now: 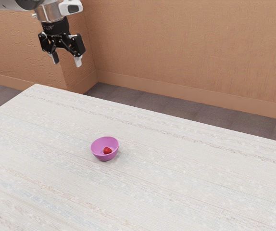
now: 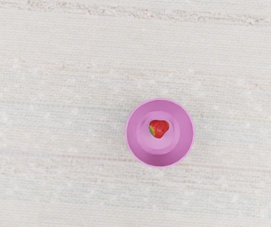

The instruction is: Take strawberry from the bowl

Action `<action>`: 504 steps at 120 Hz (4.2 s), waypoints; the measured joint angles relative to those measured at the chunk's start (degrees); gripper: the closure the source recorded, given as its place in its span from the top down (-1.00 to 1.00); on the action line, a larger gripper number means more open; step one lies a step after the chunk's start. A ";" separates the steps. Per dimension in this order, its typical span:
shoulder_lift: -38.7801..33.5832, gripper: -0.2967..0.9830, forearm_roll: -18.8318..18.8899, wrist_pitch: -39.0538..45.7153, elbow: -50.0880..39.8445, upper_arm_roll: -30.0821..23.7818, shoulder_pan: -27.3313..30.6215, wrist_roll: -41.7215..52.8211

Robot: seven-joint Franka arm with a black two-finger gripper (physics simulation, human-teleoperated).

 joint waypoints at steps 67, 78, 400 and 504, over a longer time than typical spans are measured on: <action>-0.15 0.50 -1.66 5.32 -11.26 0.33 -5.59 -31.54; 2.15 0.51 -1.70 10.13 -16.70 0.35 -6.54 -39.39; 21.98 -0.16 -6.08 43.55 -26.39 2.18 -5.78 -88.45; 23.20 -0.34 -5.98 43.51 -25.54 2.19 -5.64 -88.92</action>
